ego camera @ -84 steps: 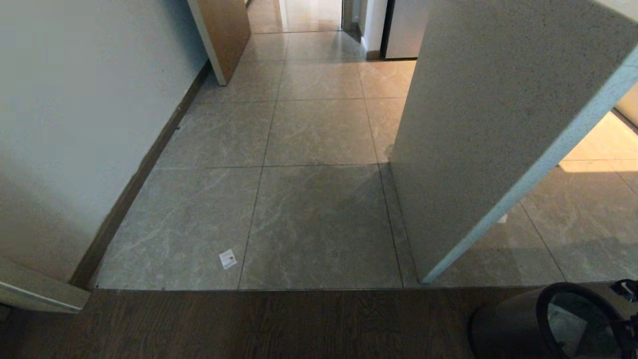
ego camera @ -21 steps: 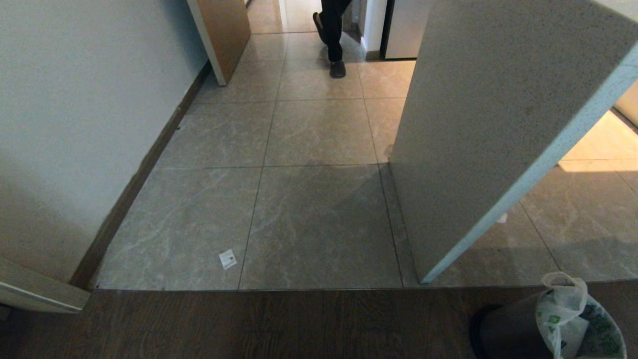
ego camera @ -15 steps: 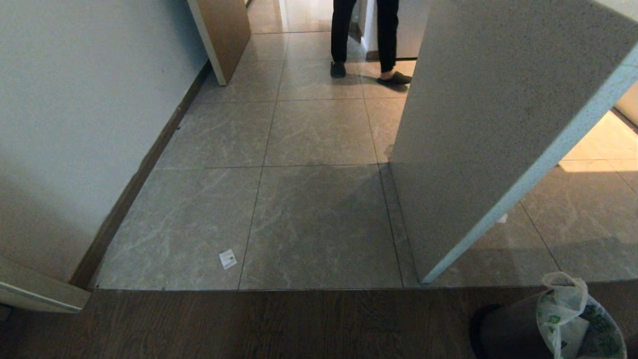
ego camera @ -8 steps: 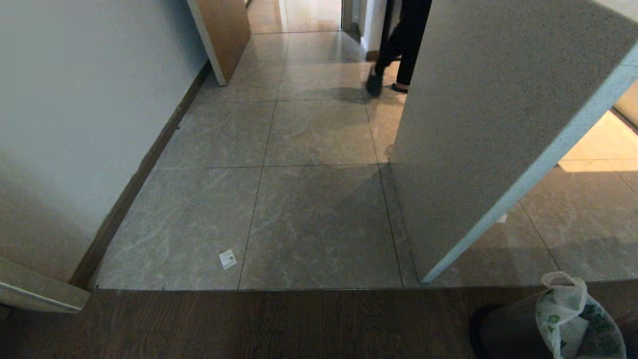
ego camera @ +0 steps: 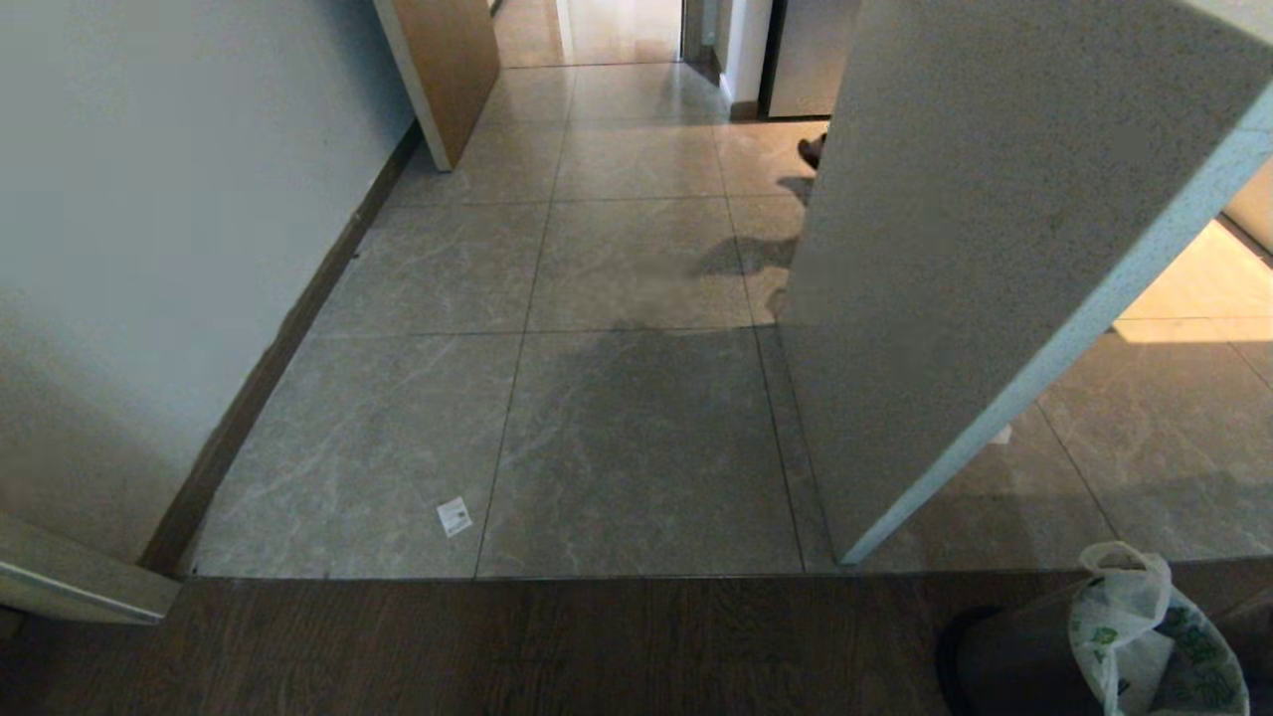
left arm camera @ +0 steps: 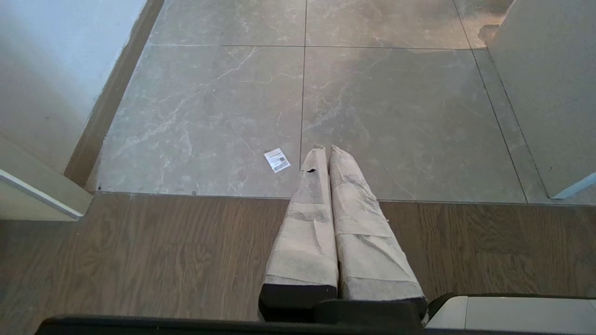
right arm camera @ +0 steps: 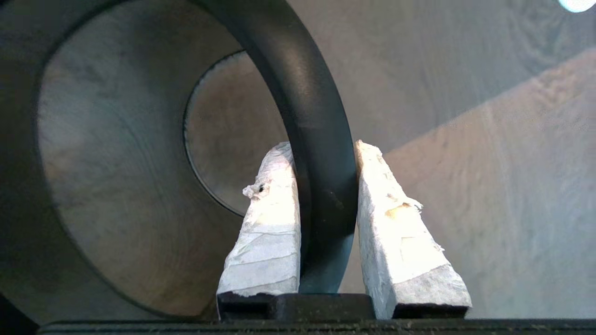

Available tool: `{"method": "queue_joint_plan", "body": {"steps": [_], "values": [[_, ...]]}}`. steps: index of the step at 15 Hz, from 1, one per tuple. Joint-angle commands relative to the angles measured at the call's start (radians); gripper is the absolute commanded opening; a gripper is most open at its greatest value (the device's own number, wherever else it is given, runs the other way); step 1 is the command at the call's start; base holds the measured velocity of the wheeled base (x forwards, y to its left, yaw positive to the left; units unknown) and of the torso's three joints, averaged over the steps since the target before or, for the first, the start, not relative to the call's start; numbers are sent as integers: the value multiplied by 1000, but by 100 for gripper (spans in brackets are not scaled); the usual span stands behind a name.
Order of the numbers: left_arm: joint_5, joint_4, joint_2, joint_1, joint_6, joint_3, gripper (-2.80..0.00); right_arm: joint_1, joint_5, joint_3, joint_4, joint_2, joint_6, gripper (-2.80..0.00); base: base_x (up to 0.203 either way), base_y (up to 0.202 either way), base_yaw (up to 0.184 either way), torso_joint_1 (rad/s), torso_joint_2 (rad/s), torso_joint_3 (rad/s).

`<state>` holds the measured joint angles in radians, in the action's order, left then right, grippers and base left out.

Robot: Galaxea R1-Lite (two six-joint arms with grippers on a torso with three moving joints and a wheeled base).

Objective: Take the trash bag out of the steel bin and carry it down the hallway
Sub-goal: Pick up the trash bag

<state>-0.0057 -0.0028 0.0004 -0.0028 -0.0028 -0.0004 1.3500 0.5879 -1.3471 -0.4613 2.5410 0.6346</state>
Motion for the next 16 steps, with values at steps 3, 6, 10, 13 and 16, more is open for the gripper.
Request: {"method": "queue_joint_plan", "body": {"steps": [3, 6, 10, 13, 16], "values": [[0, 0, 0, 0, 0, 0, -280, -48, -66, -92, 0, 72, 5, -280, 0, 0, 0, 0, 0, 0], [0, 0, 0, 0, 0, 0, -280, -73, -76, -135, 2, 104, 7, -280, 0, 0, 0, 0, 0, 0], [0, -1, 0, 0, 0, 0, -280, -102, -71, -163, 109, 108, 0, -280, 0, 0, 0, 0, 0, 0], [0, 0, 0, 0, 0, 0, -280, -127, -68, -173, 167, 106, -1, -280, 0, 0, 0, 0, 0, 0], [0, -1, 0, 0, 0, -1, -280, -126, -68, -200, 174, 116, -14, -280, 0, 0, 0, 0, 0, 0]]}}
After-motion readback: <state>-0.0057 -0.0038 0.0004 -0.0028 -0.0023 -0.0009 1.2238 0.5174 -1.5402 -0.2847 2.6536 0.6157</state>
